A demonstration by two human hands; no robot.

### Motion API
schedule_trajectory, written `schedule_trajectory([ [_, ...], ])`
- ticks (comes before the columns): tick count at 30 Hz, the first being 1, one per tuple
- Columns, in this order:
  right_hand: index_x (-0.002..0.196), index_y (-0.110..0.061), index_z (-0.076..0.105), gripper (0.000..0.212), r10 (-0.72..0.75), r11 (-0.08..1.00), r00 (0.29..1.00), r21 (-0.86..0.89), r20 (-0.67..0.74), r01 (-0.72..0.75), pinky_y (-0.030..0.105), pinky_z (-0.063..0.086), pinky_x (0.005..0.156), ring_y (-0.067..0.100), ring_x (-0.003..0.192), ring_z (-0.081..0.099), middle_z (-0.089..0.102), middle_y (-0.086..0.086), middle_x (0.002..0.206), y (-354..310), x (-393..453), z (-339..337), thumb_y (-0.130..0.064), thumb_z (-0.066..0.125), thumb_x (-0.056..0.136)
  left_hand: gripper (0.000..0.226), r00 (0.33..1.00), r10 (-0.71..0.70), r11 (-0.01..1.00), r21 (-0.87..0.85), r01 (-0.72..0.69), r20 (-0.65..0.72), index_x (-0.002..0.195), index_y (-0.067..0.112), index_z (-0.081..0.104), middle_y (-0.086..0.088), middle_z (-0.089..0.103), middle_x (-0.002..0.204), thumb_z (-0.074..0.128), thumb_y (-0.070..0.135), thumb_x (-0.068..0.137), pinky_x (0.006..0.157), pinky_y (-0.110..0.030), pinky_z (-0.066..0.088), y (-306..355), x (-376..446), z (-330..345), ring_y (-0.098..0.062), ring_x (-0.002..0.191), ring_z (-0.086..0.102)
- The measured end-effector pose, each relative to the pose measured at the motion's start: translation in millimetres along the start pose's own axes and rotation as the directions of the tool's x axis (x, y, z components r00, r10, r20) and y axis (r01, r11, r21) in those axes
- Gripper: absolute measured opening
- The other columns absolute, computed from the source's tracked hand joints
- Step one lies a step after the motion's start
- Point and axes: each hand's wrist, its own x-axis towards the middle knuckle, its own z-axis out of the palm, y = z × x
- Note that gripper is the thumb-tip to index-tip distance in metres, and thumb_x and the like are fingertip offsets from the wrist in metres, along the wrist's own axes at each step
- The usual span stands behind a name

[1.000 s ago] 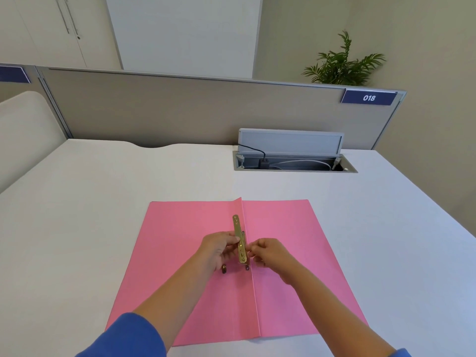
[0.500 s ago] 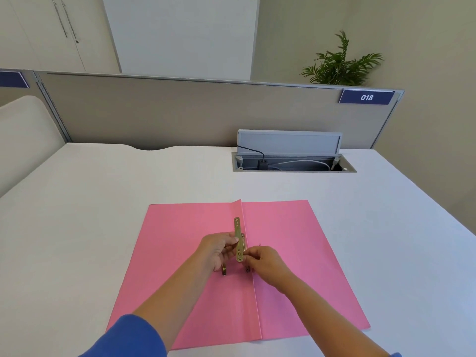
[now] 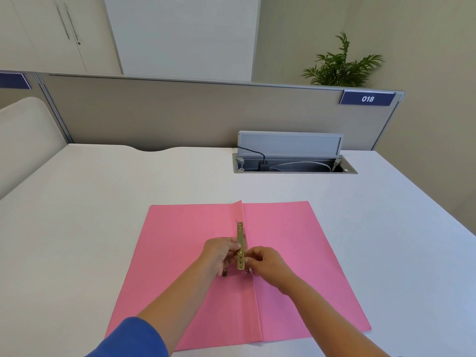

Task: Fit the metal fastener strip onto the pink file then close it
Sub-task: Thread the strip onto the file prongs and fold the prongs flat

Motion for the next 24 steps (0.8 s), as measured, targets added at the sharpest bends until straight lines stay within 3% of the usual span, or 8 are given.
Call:
schedule_trajectory([
  [5, 0.087, -0.004, 0.060, 0.022, 0.171, 0.949, 0.985, 0.266, 0.019, -0.170, 0.020, 0.039, 0.051, 0.014, 0.057, 0.047, 0.058, 0.012, 0.080, -4, 4, -3, -0.018, 0.046, 0.096, 0.019, 1.000, 0.011, 0.999, 0.036, -0.012, 0.006, 0.078, 0.002, 0.062, -0.014, 0.061, 0.068, 0.054, -0.015, 0.081, 0.038, -0.020, 0.053, -9, -1, 3, -0.015, 0.043, 0.062],
  [8, 0.072, -0.009, 0.055, 0.022, 0.195, 0.962, 0.980, 0.201, -0.025, -0.186, 0.019, 0.037, 0.046, 0.012, 0.050, 0.044, 0.054, 0.005, 0.066, -3, 7, -2, -0.023, 0.060, 0.089, 0.019, 0.999, 0.049, 0.995, 0.084, -0.047, -0.018, 0.076, 0.002, 0.060, -0.016, 0.060, 0.066, 0.060, -0.017, 0.076, 0.037, -0.021, 0.053, -15, -2, 5, -0.022, 0.054, 0.058],
  [12, 0.055, -0.015, 0.051, 0.030, 0.190, 0.982, 0.975, 0.045, -0.112, -0.186, 0.023, 0.041, 0.048, 0.013, 0.048, 0.045, 0.053, 0.002, 0.057, 0, 9, 2, -0.012, 0.067, 0.080, 0.020, 0.984, 0.168, 0.962, 0.226, -0.152, -0.053, 0.067, 0.004, 0.060, -0.014, 0.059, 0.062, 0.063, -0.015, 0.072, 0.040, -0.021, 0.051, -20, 0, 7, -0.022, 0.049, 0.055],
  [15, 0.051, -0.015, 0.049, 0.032, 0.198, 0.980, 0.969, 0.017, -0.146, -0.197, 0.024, 0.041, 0.048, 0.013, 0.047, 0.045, 0.053, 0.003, 0.056, -2, 9, 4, -0.011, 0.069, 0.076, 0.021, 0.961, 0.267, 0.898, 0.382, -0.221, -0.072, 0.063, 0.010, 0.061, -0.013, 0.064, 0.068, 0.069, -0.009, 0.069, 0.054, -0.033, 0.057, -19, 2, 7, -0.028, 0.058, 0.062],
  [18, 0.050, -0.016, 0.048, 0.034, 0.210, 0.978, 0.966, 0.022, -0.152, -0.210, 0.022, 0.039, 0.045, 0.013, 0.043, 0.043, 0.052, 0.003, 0.054, -3, 10, 4, -0.012, 0.068, 0.076, 0.017, 0.947, 0.313, 0.862, 0.440, -0.250, -0.077, 0.074, 0.010, 0.063, -0.014, 0.066, 0.073, 0.071, -0.004, 0.068, 0.070, -0.044, 0.060, -19, 2, 7, -0.030, 0.066, 0.066],
  [24, 0.049, -0.015, 0.042, 0.040, 0.215, 0.977, 0.965, 0.041, -0.154, -0.211, 0.023, 0.033, 0.043, 0.016, 0.040, 0.040, 0.048, 0.004, 0.051, -3, 12, 3, -0.020, 0.063, 0.083, 0.015, 0.931, 0.355, 0.857, 0.428, -0.287, -0.086, 0.083, 0.009, 0.063, -0.021, 0.069, 0.074, 0.067, 0.001, 0.073, 0.064, -0.043, 0.058, -20, 4, 7, -0.029, 0.058, 0.062],
])
